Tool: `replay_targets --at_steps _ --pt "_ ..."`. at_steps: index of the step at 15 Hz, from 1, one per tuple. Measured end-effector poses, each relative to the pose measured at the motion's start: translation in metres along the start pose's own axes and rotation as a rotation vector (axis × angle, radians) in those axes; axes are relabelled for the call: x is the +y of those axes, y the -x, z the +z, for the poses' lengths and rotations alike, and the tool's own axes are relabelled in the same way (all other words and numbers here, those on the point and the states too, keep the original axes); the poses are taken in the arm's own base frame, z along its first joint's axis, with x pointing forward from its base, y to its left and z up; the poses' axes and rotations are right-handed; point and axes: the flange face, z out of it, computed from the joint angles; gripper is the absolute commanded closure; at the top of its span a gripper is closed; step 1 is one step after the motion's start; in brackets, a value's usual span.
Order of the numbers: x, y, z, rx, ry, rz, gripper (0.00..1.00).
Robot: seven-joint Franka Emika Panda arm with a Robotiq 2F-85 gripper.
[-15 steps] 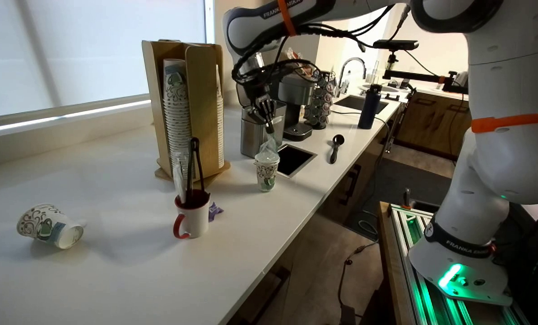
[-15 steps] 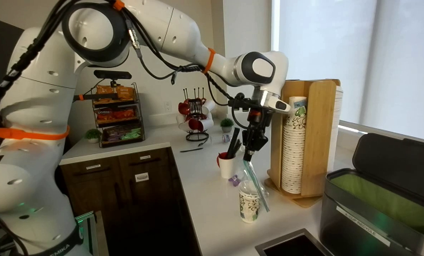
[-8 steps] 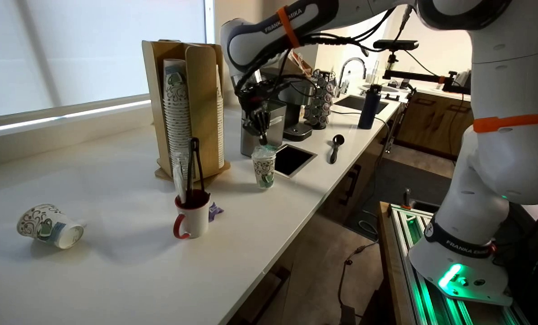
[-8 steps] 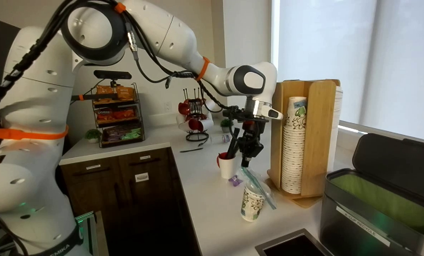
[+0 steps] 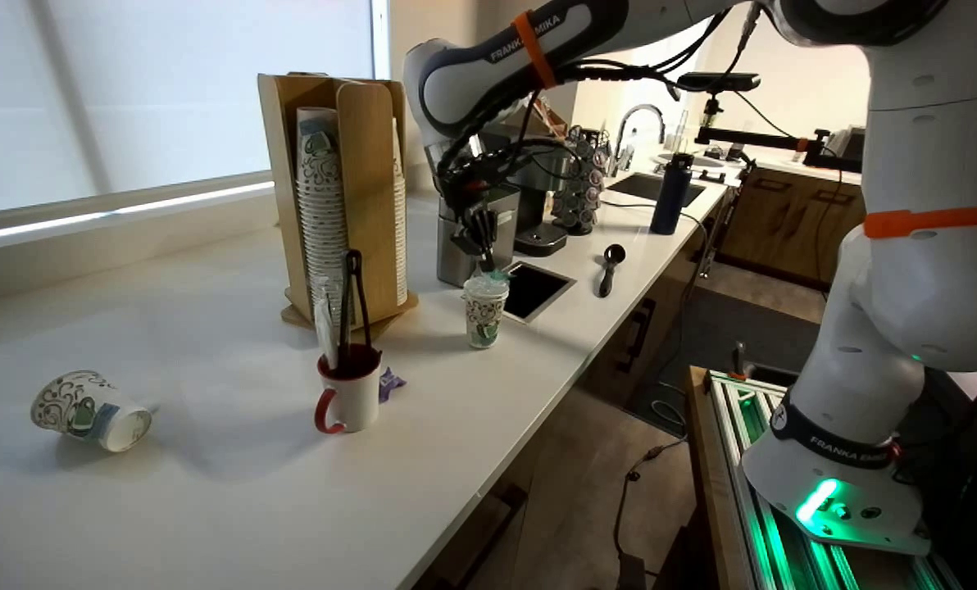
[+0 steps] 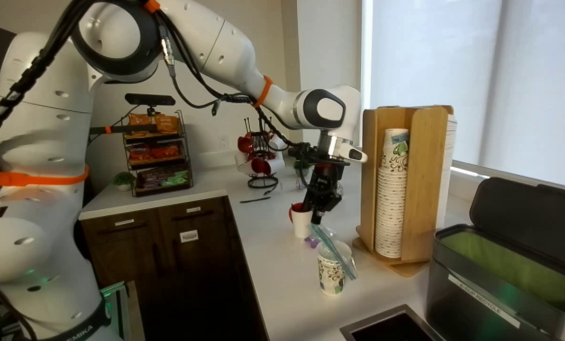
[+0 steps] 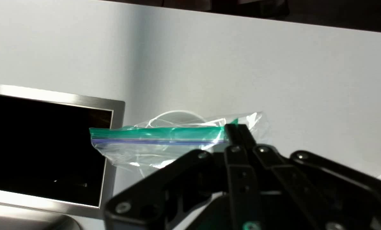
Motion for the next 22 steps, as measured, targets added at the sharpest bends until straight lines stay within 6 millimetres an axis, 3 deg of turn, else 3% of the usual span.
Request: replay_targets --at_steps 8,17,22 --pt "0.0 0.012 0.007 0.013 0.239 -0.059 0.99" --pt "-0.036 0.013 0.006 0.018 0.352 -0.242 0.99" --pt "-0.04 0.015 0.015 -0.005 0.521 -0.334 0.98"
